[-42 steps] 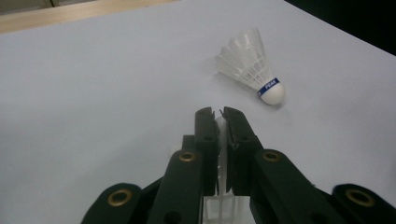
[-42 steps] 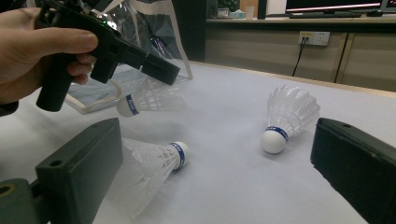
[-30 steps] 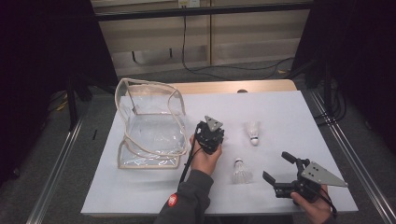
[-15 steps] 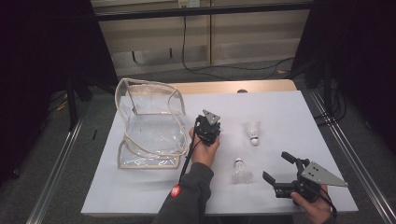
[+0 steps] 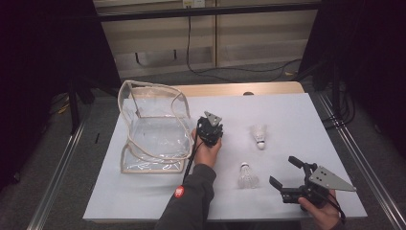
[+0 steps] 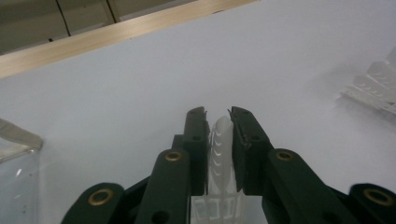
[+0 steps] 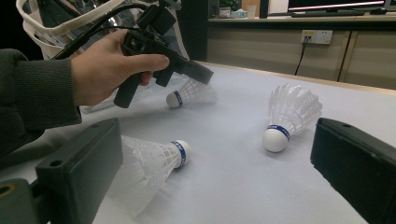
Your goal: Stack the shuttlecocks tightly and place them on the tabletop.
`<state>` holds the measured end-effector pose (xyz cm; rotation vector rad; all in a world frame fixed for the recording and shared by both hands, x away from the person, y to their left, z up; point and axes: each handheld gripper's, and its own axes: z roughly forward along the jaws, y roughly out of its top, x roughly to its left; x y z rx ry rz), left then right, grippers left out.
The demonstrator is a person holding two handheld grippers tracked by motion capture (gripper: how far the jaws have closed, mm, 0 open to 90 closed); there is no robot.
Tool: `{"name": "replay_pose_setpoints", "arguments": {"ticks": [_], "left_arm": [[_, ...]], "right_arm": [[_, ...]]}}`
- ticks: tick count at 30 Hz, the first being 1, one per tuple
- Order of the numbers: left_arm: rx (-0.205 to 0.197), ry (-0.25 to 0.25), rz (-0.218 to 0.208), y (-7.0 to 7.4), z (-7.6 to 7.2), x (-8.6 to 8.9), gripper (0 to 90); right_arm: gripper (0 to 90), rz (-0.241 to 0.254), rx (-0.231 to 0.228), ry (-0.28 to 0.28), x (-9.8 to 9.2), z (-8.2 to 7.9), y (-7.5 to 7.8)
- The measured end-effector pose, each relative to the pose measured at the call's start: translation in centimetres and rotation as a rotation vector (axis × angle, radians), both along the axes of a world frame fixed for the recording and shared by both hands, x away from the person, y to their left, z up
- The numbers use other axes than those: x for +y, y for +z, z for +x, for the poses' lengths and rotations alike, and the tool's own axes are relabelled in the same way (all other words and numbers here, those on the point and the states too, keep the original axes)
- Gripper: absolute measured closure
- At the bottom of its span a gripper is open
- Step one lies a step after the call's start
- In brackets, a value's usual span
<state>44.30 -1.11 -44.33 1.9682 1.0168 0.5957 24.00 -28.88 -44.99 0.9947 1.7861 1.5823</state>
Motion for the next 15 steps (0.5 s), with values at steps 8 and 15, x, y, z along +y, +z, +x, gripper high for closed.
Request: {"name": "replay_pose_setpoints", "arguments": {"ticks": [8, 15], "left_arm": [[0.057, -0.078, -0.031, 0.5, -1.0, -0.4, 69.0], [0.079, -0.107, -0.061, 1.0, -2.0, -0.4, 72.7]], "right_arm": [[1.7, 0.002, -0.004, -0.001, -0.1, 0.0, 0.0], [1.8, 0.003, 0.001, -0.001, 0.0, 0.0, 0.0]]}}
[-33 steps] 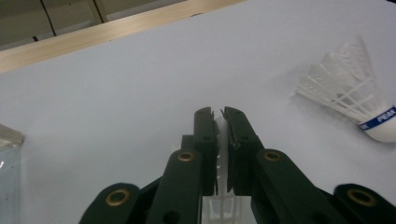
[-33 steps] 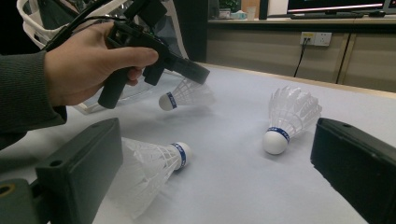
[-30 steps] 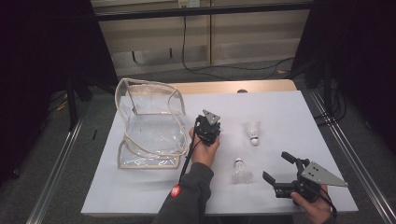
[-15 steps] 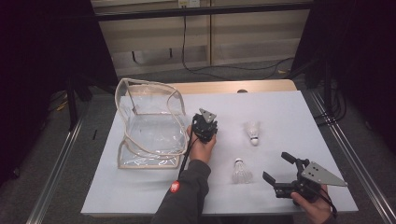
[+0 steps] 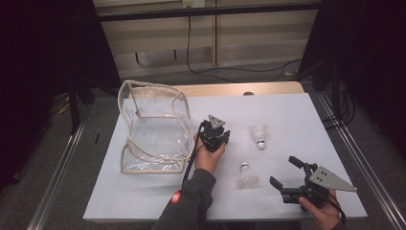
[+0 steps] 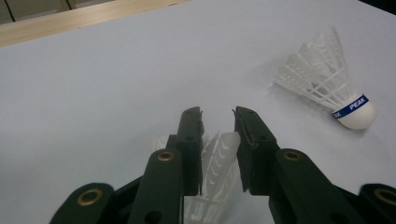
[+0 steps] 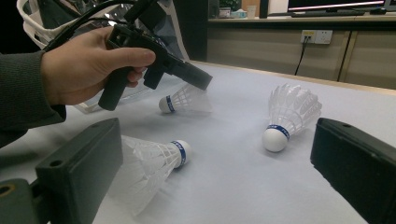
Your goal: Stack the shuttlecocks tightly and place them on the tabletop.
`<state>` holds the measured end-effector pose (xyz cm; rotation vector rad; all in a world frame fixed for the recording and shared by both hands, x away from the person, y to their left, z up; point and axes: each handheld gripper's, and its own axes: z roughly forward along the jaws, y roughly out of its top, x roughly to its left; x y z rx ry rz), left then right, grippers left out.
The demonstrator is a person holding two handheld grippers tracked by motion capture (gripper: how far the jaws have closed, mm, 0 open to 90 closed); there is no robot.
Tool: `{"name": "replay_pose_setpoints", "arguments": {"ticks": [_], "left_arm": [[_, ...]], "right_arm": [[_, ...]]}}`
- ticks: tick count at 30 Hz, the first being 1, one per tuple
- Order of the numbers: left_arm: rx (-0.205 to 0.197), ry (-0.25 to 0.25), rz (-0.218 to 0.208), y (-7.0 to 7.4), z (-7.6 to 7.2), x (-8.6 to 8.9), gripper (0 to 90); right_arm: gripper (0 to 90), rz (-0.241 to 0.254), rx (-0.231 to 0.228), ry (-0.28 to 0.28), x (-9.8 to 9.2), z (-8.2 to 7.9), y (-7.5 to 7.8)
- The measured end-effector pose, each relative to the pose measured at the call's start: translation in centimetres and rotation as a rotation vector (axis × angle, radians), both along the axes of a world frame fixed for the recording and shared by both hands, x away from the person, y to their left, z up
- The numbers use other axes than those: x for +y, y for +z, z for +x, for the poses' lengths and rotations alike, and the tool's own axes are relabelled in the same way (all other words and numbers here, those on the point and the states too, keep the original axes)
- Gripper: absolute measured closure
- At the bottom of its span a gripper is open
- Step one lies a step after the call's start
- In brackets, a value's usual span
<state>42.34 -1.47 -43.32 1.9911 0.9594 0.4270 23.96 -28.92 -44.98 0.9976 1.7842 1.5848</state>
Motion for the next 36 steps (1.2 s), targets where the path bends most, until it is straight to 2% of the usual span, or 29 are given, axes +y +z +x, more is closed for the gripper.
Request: {"name": "replay_pose_setpoints", "arguments": {"ticks": [2, 4, 5, 7, 9, 10, 11, 13, 14, 16, 17, 18, 20, 23, 24, 25, 26, 28, 31, 36], "left_arm": [[0.013, -0.012, -0.004, 0.1, -0.2, 0.0, 72.8], [0.014, -0.023, 0.011, 0.1, -0.5, 0.0, 72.0], [0.018, -0.024, -0.005, 0.0, -0.6, 0.0, 71.5], [0.021, -0.019, -0.003, 0.0, -0.7, 0.1, 70.1], [0.034, -0.012, -0.011, -0.1, -0.8, 0.1, 66.5], [0.041, -0.016, -0.012, -0.1, -0.8, 0.2, 61.7], [0.037, -0.012, -0.015, -0.1, -0.8, 0.2, 61.7], [0.032, 0.006, -0.028, 0.1, -0.9, 0.2, 57.2], [0.031, 0.017, -0.037, 0.3, -0.9, 0.1, 51.4], [0.028, 0.032, -0.05, 0.5, -0.9, 0.2, 50.7], [0.027, 0.048, -0.065, 0.7, -0.8, 0.2, 47.3], [0.026, 0.059, -0.062, 0.7, -0.7, 0.3, 47.3], [0.027, 0.103, -0.078, 1.0, -0.3, 0.5, 43.7], [0.027, 0.132, -0.066, 1.2, 0.2, 0.4, 45.9], [0.041, 0.159, -0.057, 1.2, 0.5, 0.3, 47.6], [0.041, 0.159, -0.057, 1.2, 0.5, 0.3, 48.5], [0.049, 0.169, -0.033, 1.2, 0.7, 0.3, 48.5], [0.078, 0.179, -0.026, 0.9, 1.1, 0.2, 54.1], [0.103, 0.178, 0.007, 0.7, 1.1, 0.2, 58.0], [0.138, 0.165, 0.028, 0.6, 0.8, 0.0, 64.3]], "right_arm": [[1.8, 0.0, 0.0, 0.0, 0.0, 0.0, 0.0], [1.8, 0.0, -0.001, 0.0, 0.0, 0.0, 0.0], [1.8, 0.0, -0.002, 0.0, 0.0, 0.0, 0.0], [1.8, -0.002, -0.001, 0.0, 0.0, 0.0, 0.0], [1.8, -0.003, -0.001, -0.001, 0.0, 0.0, 0.0], [1.8, -0.002, 0.002, 0.0, 0.0, 0.0, 0.0], [1.8, -0.002, 0.002, 0.0, 0.0, 0.0, 0.0], [1.8, -0.004, -0.001, 0.001, 0.0, 0.0, 0.0], [1.8, -0.004, 0.001, 0.0, 0.0, 0.0, 0.0], [1.8, -0.004, 0.0, 0.0, 0.0, 0.0, 0.0], [1.8, -0.004, 0.0, 0.0, 0.0, 0.0, 0.0], [1.8, -0.004, 0.0, 0.0, 0.0, 0.0, 0.0], [1.8, -0.006, -0.001, 0.002, 0.0, 0.0, 0.0], [1.8, -0.008, -0.001, 0.001, 0.0, 0.1, 0.0], [1.8, -0.006, -0.001, 0.004, 0.1, 0.0, 0.0], [1.8, -0.006, -0.001, 0.004, 0.1, 0.0, 0.0], [1.8, -0.004, 0.0, 0.004, 0.1, 0.0, 0.0], [1.8, -0.005, -0.001, 0.001, 0.0, 0.0, 0.0], [1.8, -0.003, 0.0, 0.0, 0.0, 0.0, 0.0], [1.8, -0.007, -0.002, 0.002, 0.0, 0.0, 0.0]]}}
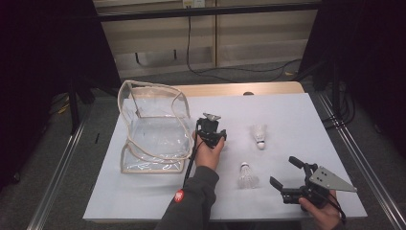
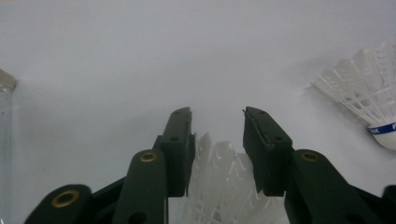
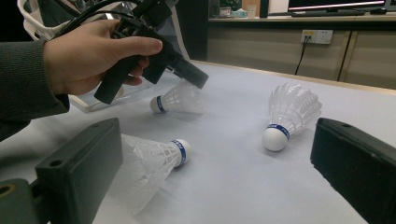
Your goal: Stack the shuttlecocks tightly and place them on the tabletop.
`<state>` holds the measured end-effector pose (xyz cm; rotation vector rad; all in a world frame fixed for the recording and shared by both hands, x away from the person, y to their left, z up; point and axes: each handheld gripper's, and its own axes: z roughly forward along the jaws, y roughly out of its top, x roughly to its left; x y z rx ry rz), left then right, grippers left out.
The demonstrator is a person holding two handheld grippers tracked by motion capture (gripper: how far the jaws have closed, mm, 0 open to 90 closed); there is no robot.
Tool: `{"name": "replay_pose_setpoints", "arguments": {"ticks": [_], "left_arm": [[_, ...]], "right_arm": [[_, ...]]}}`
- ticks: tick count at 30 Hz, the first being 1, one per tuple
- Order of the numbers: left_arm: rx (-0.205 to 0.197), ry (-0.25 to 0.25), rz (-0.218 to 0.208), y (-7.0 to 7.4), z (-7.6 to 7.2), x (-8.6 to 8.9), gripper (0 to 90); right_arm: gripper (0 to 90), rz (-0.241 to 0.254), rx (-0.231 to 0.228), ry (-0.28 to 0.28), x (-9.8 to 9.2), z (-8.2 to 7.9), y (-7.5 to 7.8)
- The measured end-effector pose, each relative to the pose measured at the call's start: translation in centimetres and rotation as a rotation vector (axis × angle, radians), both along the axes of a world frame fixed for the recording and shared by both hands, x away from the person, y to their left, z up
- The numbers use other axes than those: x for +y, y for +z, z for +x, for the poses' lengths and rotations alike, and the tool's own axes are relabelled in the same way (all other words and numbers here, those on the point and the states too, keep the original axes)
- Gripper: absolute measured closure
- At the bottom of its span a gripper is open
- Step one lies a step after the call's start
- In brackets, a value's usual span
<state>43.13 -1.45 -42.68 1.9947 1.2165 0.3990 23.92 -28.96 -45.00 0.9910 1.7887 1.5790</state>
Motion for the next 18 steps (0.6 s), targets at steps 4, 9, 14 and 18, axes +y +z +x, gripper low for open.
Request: {"name": "replay_pose_setpoints", "arguments": {"ticks": [4, 9, 14, 18], "left_arm": [[0.02, -0.014, 0.023, 0.1, -0.41, -0.13, 68.0], [0.038, -0.033, 0.06, 0.09, -0.52, 0.01, 81.0], [0.012, -0.035, 0.072, 0.27, -0.55, 0.03, 88.8], [-0.038, -0.038, 0.091, 0.55, -0.4, 0.05, 89.3]], "right_arm": [[1.8, 0.003, 0.002, 0.001, 0.06, -0.05, 0.03], [1.7, 0.0, -0.001, 0.003, 0.12, -0.03, 0.04], [1.8, -0.001, -0.003, 0.003, 0.12, -0.02, 0.04], [1.7, 0.0, -0.002, 0.002, 0.13, -0.03, 0.04]]}}
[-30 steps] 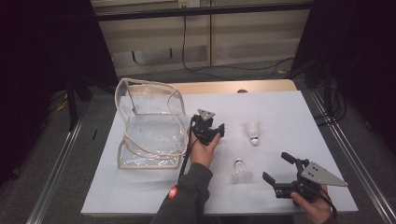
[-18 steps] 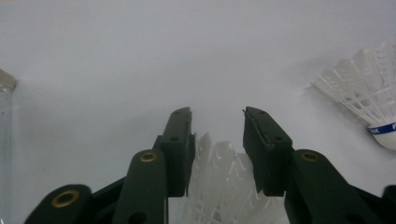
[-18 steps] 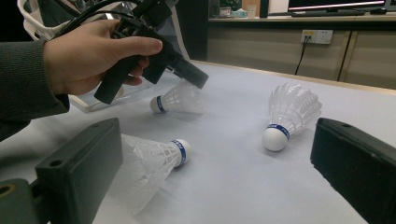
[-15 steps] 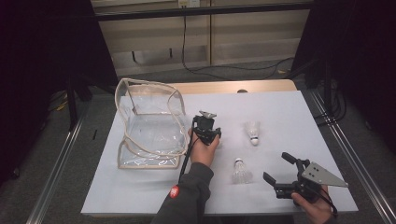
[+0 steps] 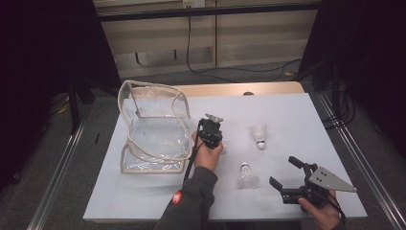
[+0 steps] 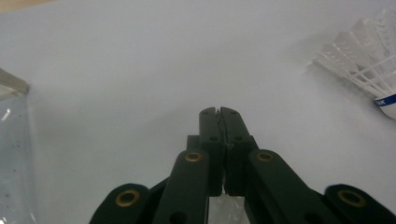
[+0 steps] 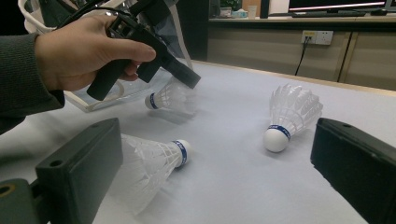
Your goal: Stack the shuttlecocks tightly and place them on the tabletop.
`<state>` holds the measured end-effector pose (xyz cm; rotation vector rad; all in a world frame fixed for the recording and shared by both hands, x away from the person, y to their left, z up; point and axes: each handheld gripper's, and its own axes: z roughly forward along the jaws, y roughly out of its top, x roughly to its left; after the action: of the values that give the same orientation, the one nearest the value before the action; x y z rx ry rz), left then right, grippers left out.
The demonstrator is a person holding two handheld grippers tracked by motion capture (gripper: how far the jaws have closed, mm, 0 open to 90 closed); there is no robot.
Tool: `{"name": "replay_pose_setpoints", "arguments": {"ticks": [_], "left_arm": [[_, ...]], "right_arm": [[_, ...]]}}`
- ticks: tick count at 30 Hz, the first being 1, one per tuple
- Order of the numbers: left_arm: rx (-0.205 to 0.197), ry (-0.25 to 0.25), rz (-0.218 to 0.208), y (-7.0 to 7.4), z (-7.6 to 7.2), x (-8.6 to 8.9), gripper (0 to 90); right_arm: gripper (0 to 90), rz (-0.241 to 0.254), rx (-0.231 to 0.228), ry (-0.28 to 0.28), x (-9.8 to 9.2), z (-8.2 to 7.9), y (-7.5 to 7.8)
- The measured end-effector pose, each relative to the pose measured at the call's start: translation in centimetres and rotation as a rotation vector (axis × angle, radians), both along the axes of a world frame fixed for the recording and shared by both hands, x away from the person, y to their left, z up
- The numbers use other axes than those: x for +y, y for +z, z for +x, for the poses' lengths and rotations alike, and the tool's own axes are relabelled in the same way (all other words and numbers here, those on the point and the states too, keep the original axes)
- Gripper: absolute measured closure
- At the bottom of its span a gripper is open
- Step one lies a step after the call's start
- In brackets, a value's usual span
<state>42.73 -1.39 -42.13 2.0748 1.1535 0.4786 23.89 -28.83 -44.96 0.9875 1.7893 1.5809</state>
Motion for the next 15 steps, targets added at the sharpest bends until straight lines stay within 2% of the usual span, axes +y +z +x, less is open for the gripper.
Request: {"name": "replay_pose_setpoints", "arguments": {"ticks": [5, 6, 7, 8, 9, 11, 13, 14, 15], "left_arm": [[-0.076, 0.003, 0.012, 0.4, 0.8, 0.1, 89.2], [-0.087, -0.009, 0.013, 0.4, 1.0, 0.2, 89.2], [-0.118, -0.017, 0.029, 0.5, 1.4, 0.1, 89.0], [-0.118, -0.017, 0.029, 0.5, 1.4, 0.1, 89.0], [-0.136, -0.039, 0.02, 0.5, 1.7, 0.1, 89.0], [-0.139, -0.046, 0.028, 0.3, 2.2, -0.2, 88.6], [-0.141, -0.09, -0.009, -0.1, 2.6, -0.6, 88.1], [-0.143, -0.116, 0.007, -0.4, 2.8, -1.0, 87.6], [-0.129, -0.132, 0.002, -0.6, 2.9, -1.1, 87.0]], "right_arm": [[1.8, -0.003, -0.001, -0.001, 0.0, 0.0, 0.0], [1.8, -0.003, -0.001, -0.001, 0.0, 0.0, 0.0], [1.8, -0.001, -0.002, 0.0, 0.0, 0.0, 0.0], [1.8, 0.001, 0.0, 0.0, 0.0, 0.0, 0.0], [1.8, 0.001, 0.0, 0.0, 0.0, 0.0, 0.0], [1.8, 0.0, 0.0, 0.0, 0.0, 0.0, 0.0], [1.8, 0.001, 0.001, -0.001, 0.0, 0.0, 0.0], [1.8, 0.001, 0.002, -0.001, 0.0, 0.0, 0.0], [1.8, 0.001, 0.002, -0.002, -0.1, 0.0, 0.0]]}}
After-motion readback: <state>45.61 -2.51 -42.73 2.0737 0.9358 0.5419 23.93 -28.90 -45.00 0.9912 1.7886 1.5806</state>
